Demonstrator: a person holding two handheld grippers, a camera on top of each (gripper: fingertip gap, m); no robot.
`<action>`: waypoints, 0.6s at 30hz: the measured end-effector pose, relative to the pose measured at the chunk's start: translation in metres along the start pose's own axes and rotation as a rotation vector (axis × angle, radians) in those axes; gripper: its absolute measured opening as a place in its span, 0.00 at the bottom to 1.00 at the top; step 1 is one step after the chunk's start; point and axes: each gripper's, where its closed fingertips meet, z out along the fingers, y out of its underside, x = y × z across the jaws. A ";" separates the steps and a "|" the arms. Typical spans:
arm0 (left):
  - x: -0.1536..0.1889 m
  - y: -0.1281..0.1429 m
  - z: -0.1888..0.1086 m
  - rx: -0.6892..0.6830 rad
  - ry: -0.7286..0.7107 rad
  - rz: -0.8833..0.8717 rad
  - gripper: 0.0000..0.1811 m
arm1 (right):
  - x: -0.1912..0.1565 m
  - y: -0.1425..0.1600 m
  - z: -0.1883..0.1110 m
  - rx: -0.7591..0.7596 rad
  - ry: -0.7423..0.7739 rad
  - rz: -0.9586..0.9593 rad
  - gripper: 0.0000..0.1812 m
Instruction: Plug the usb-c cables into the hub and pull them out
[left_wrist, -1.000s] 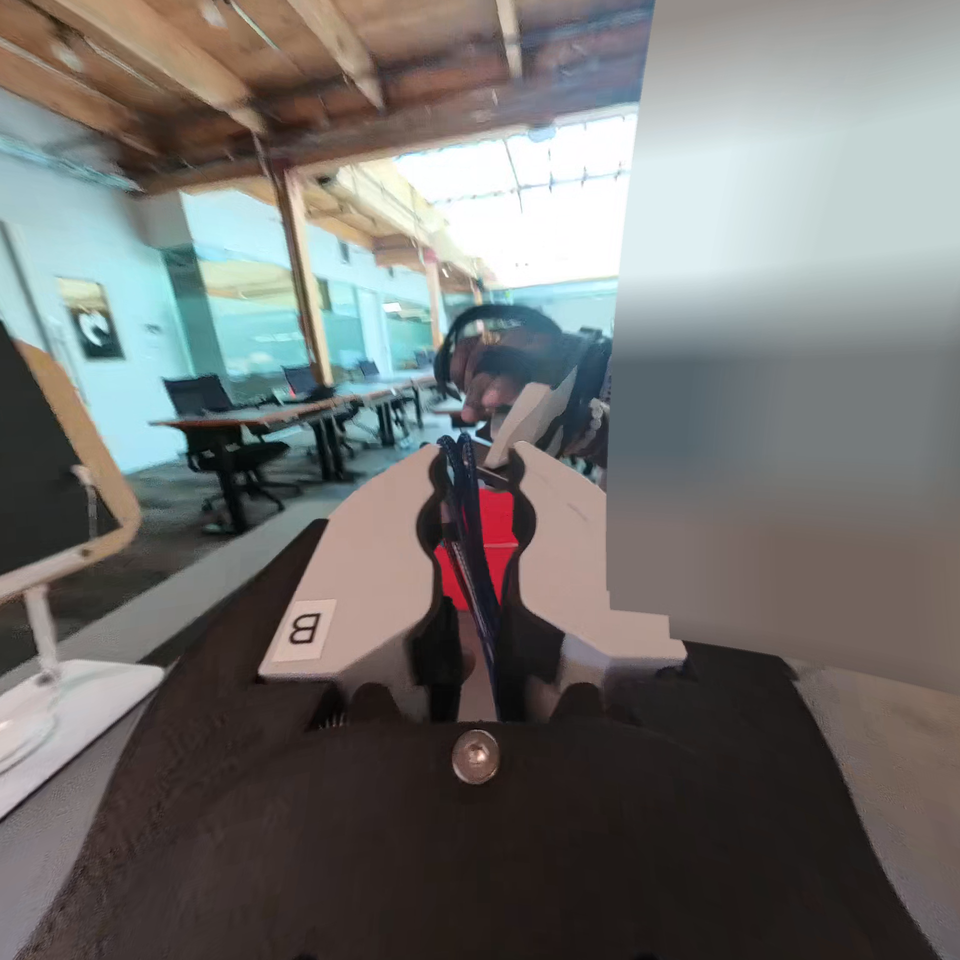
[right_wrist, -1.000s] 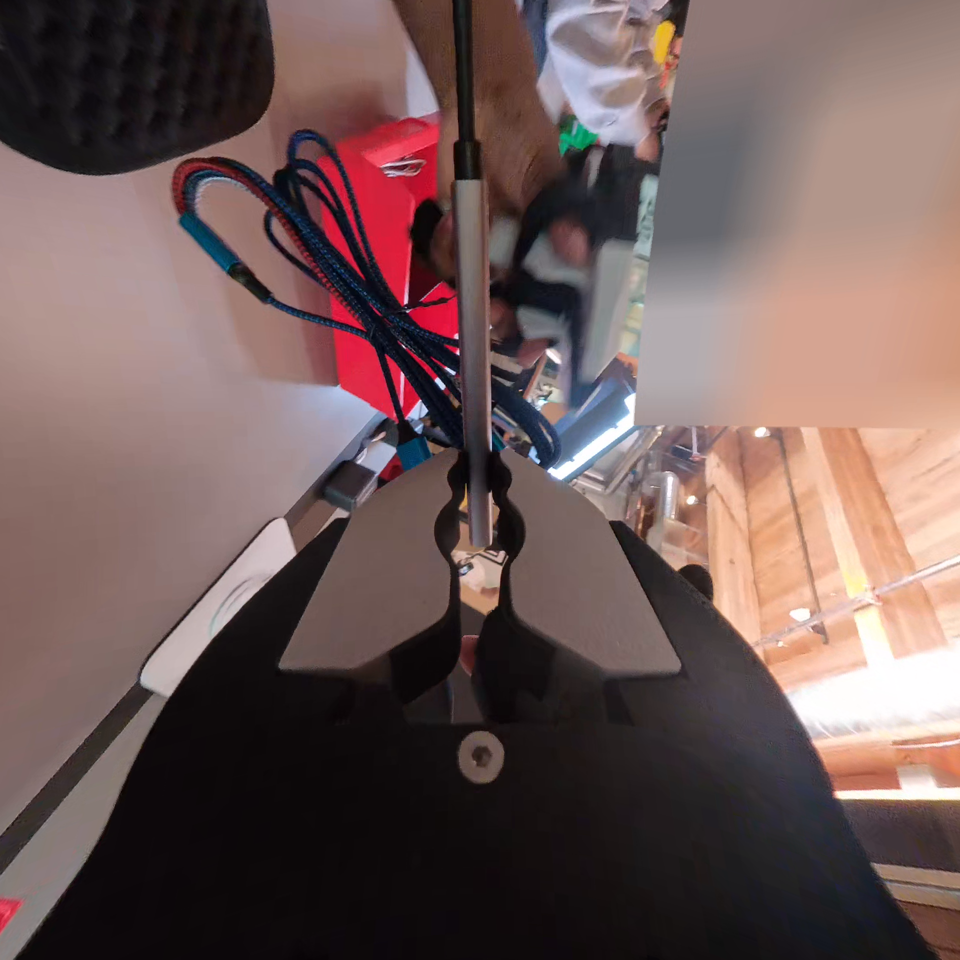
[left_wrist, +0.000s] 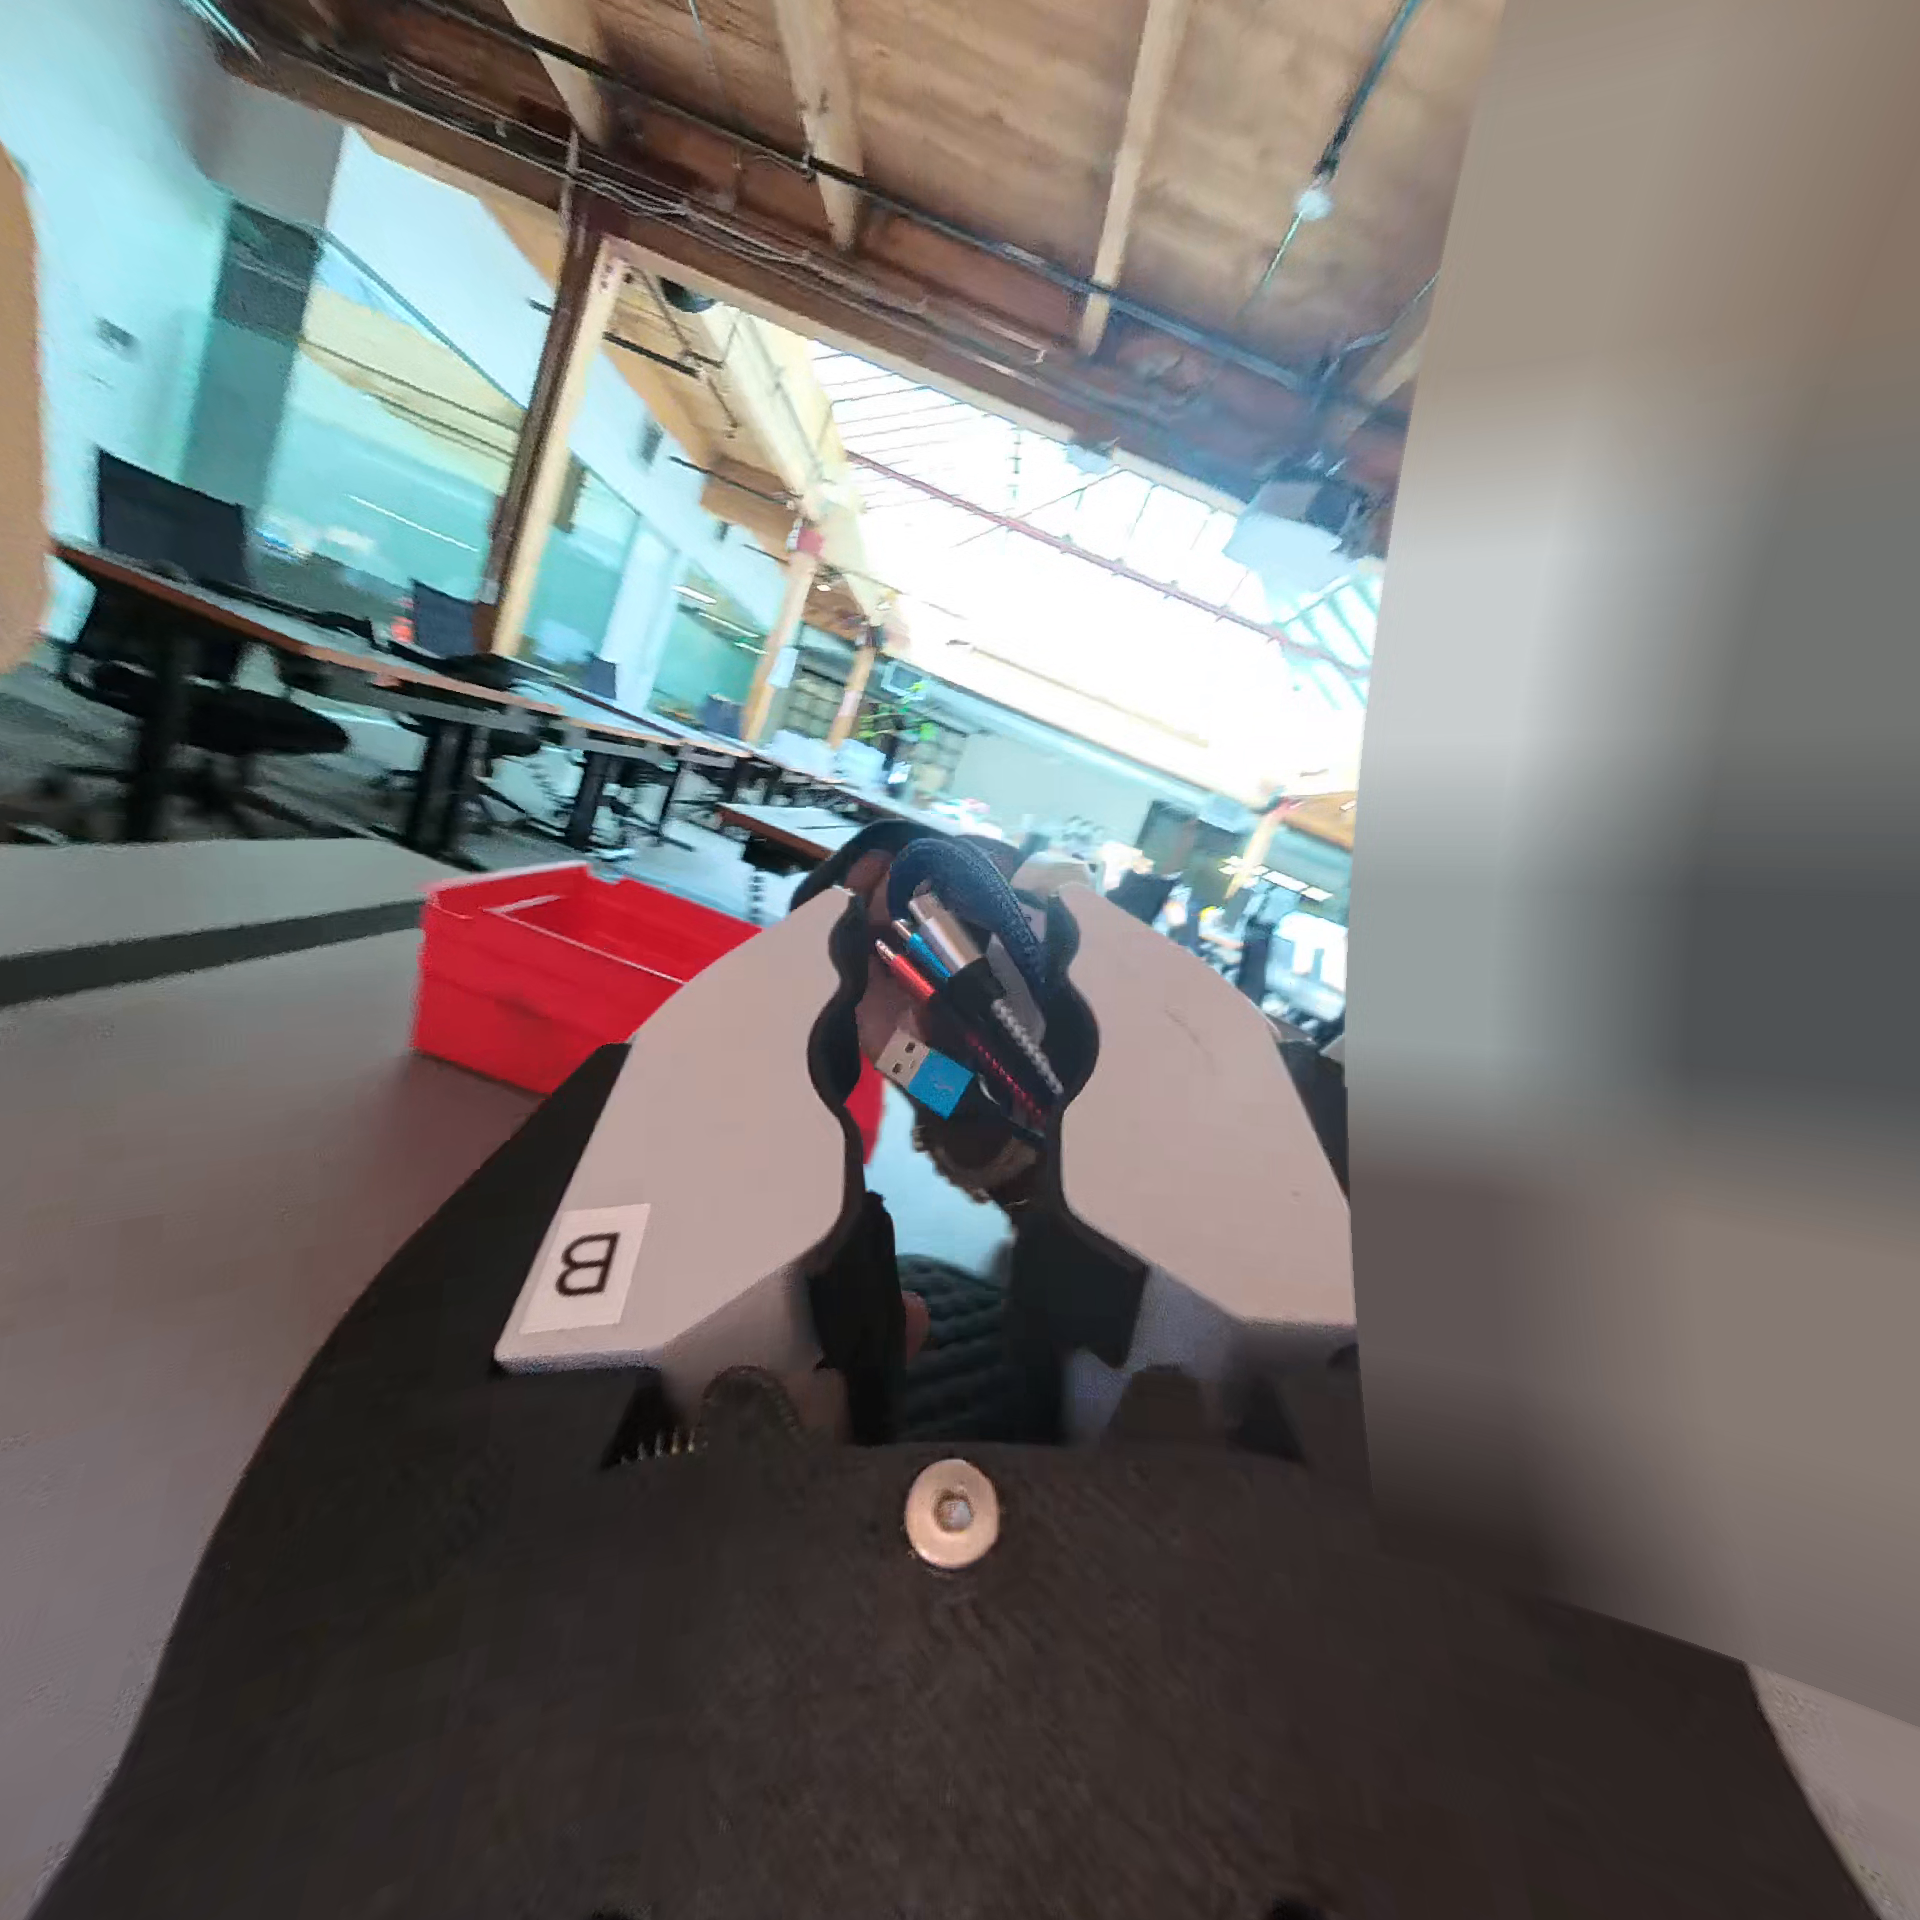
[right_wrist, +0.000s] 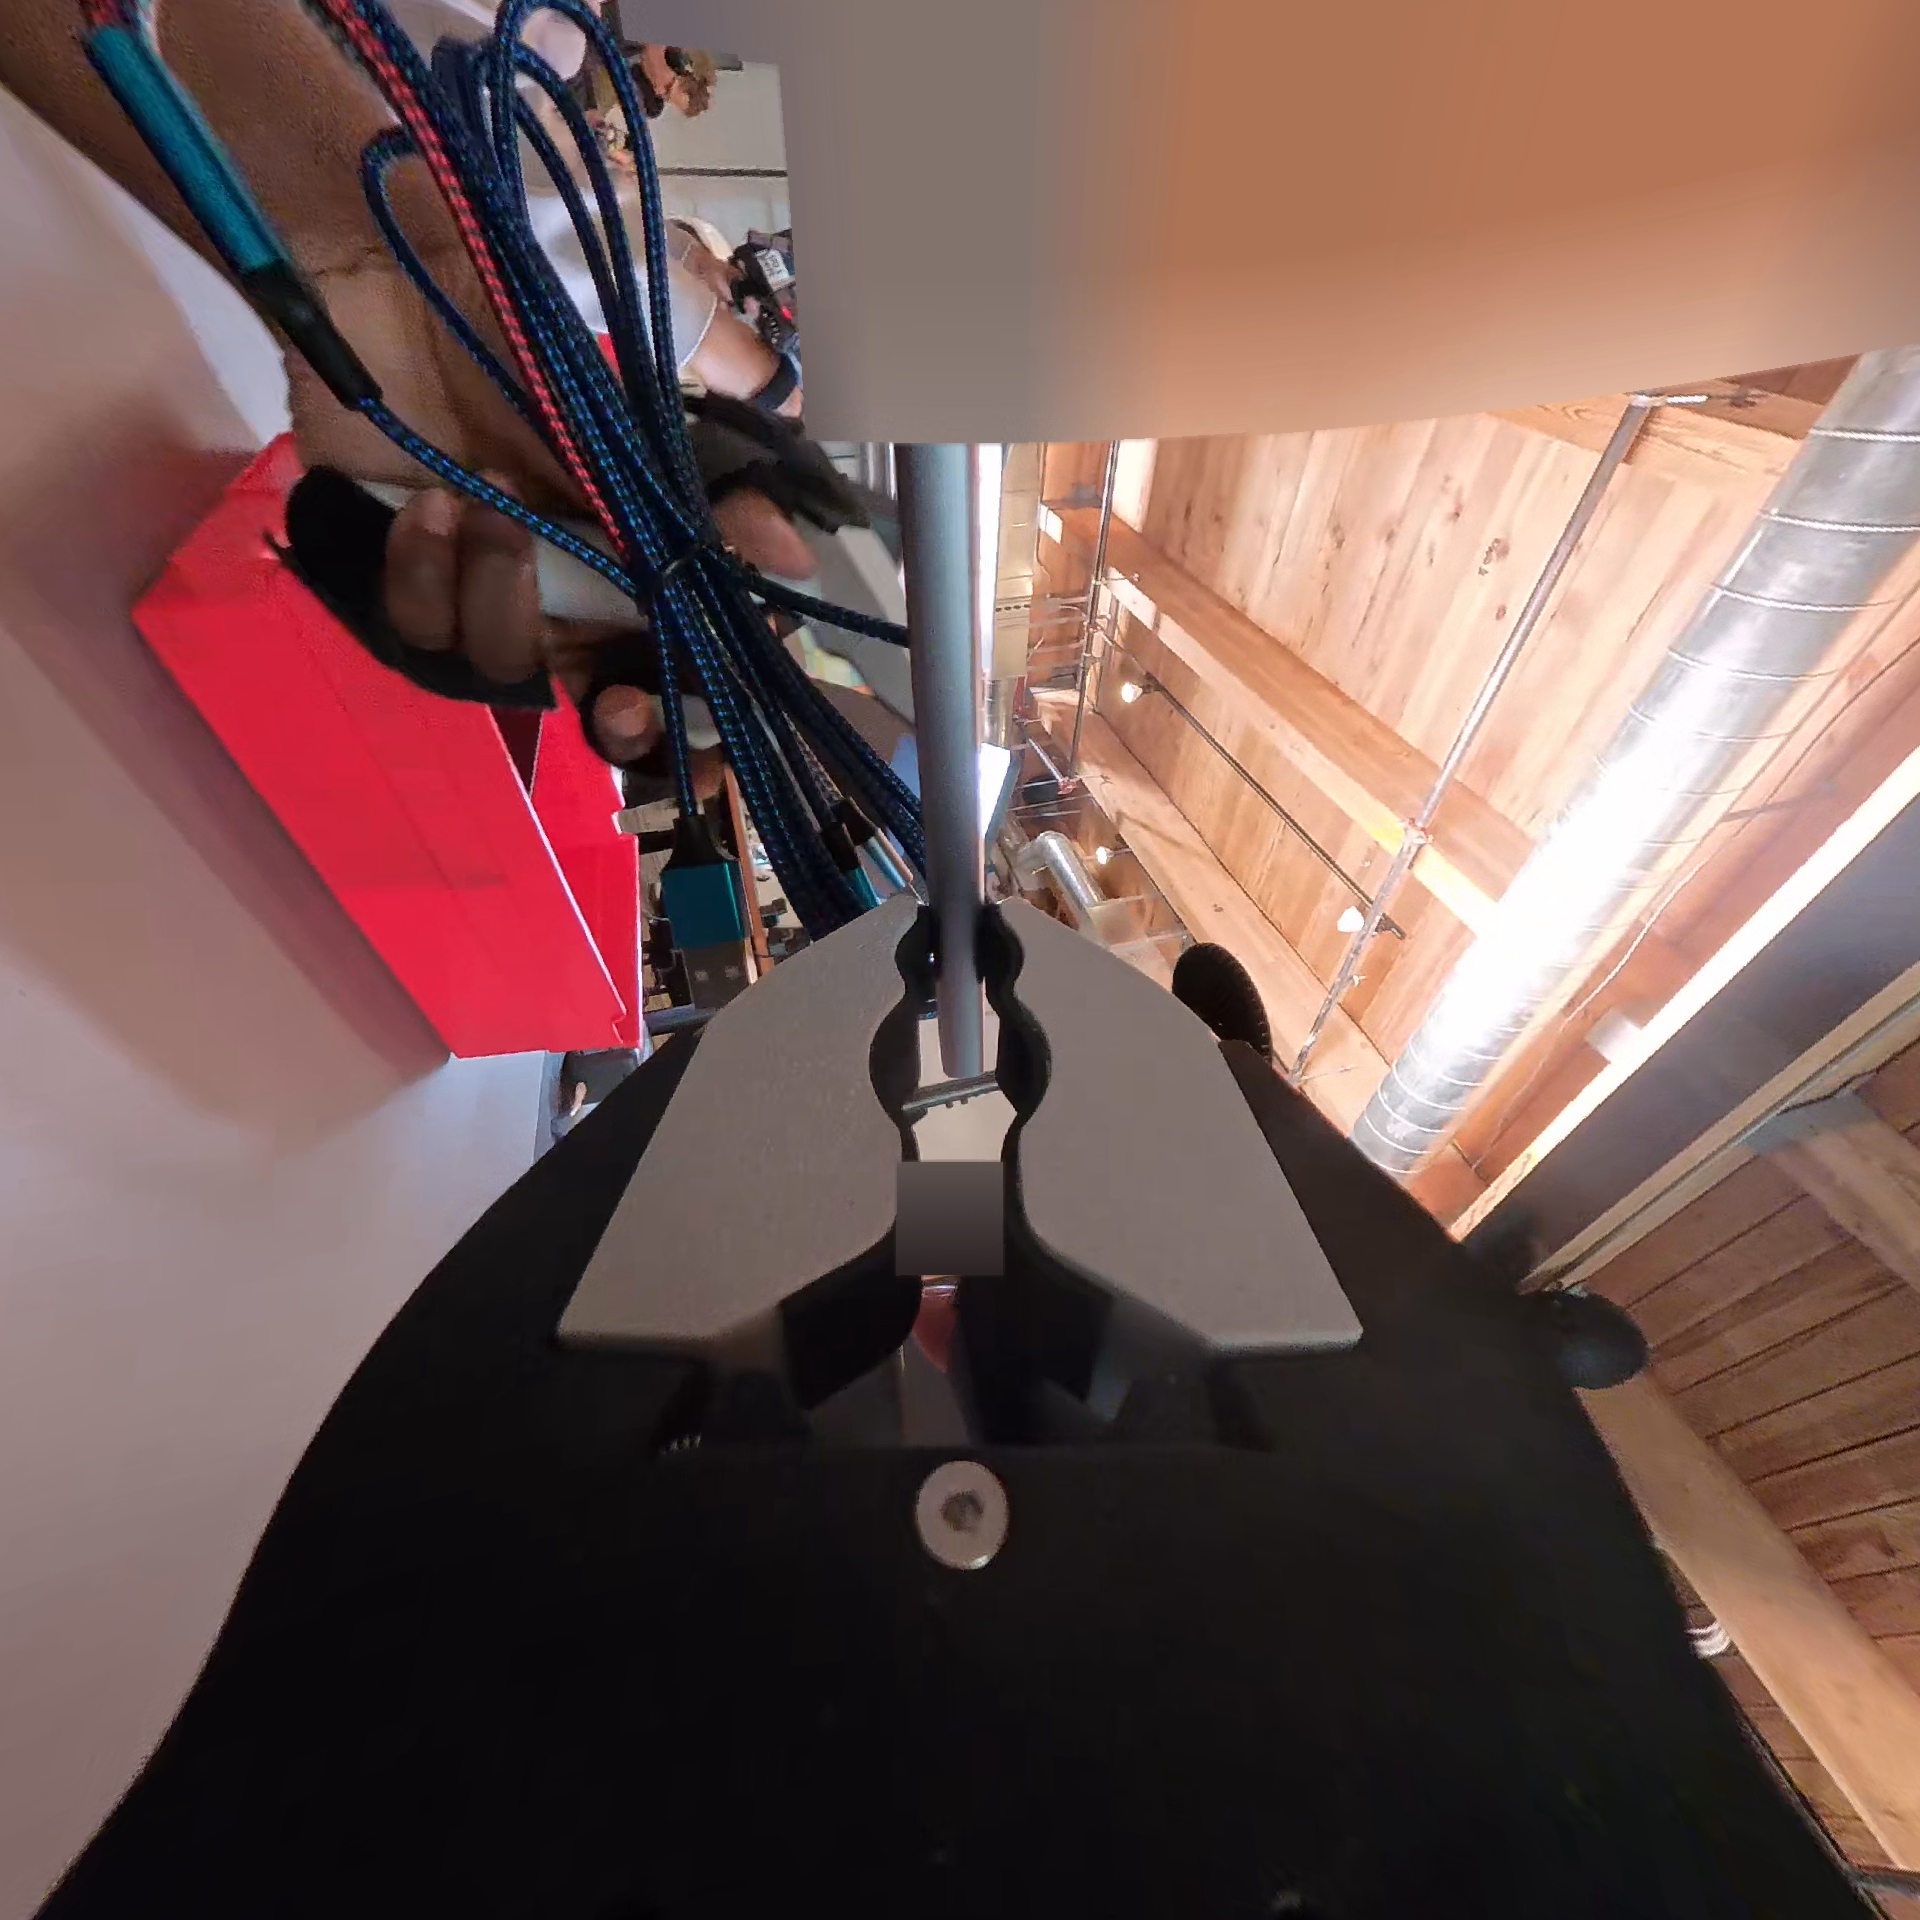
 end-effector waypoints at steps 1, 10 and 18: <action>0.003 -0.003 -0.002 -0.009 -0.015 0.055 0.17 | -0.001 0.001 0.000 -0.001 -0.009 0.001 0.05; 0.039 -0.093 -0.111 0.181 -0.631 0.759 0.16 | -0.019 0.011 -0.008 -0.037 -0.133 0.093 0.05; 0.015 -0.086 -0.269 -0.449 -1.187 0.866 0.11 | -0.059 0.020 -0.025 -0.022 -0.329 0.410 0.05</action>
